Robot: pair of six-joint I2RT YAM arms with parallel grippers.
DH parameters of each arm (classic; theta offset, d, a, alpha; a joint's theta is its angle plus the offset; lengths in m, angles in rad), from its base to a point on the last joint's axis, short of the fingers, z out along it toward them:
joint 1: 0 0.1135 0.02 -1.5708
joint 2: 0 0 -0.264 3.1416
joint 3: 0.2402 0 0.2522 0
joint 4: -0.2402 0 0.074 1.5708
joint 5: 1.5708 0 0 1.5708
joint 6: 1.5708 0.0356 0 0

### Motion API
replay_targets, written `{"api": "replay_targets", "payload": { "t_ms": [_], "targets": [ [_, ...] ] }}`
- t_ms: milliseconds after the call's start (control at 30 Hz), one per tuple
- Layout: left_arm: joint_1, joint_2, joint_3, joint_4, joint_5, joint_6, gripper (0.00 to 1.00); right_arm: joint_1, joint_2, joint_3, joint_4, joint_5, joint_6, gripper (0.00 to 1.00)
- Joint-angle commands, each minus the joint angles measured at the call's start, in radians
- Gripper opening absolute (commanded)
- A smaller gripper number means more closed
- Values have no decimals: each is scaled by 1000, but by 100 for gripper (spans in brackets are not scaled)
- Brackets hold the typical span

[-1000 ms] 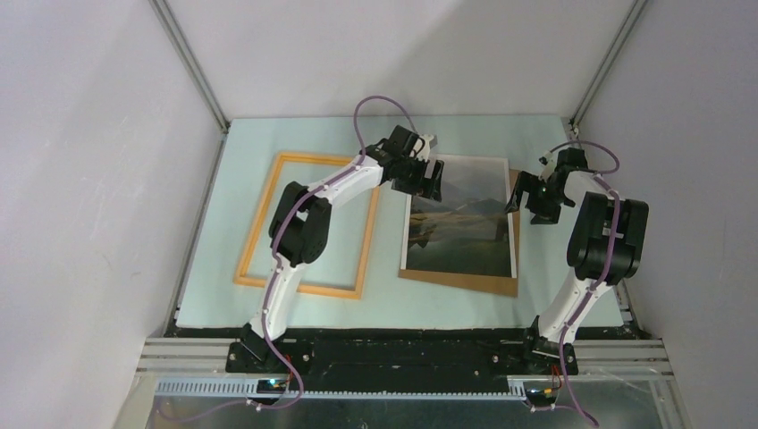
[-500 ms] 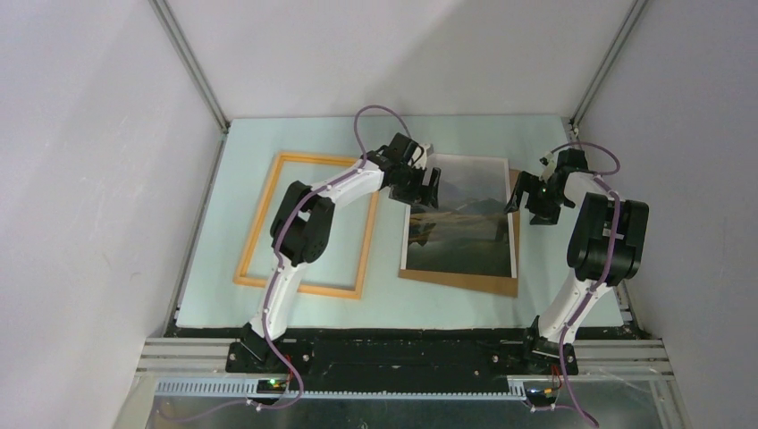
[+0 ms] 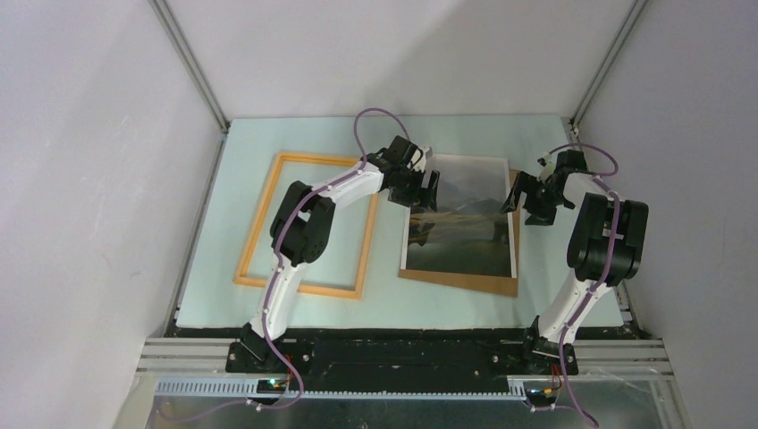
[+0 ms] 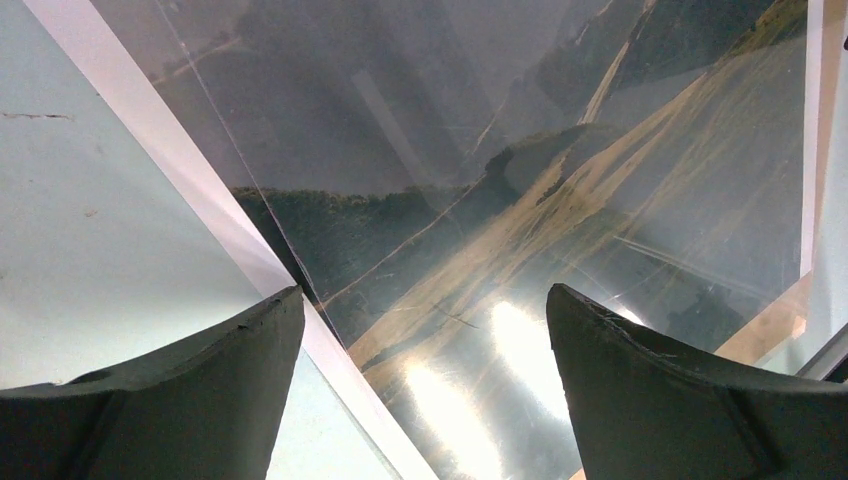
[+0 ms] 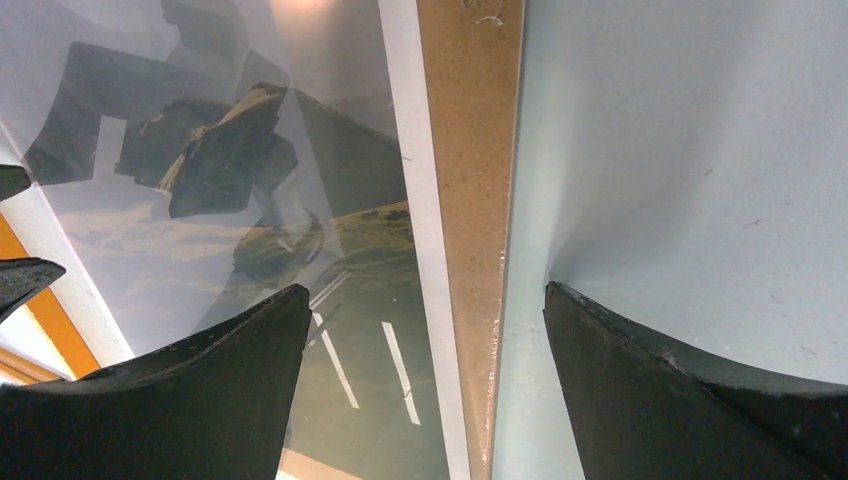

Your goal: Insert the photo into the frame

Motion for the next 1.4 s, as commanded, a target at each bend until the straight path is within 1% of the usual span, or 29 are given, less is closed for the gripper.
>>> {"api": "replay_targets", "payload": {
  "t_ms": [0,700,900,1133,1367],
  "targets": [
    [3,-32,-15,22,12,-14,96,11,18,-18,-1,-37,15,91],
    [-39,-12,-12,47,179,-17,96,-2,65,-26,10,-118,24,89],
    [-50,-5,-8,54,229,-11,96,-30,74,-33,10,-164,24,89],
    [-72,5,-8,63,279,-8,96,-113,76,-45,9,-278,19,87],
    [-90,6,-7,70,304,0,96,-137,93,-44,9,-407,0,86]
  ]
}}
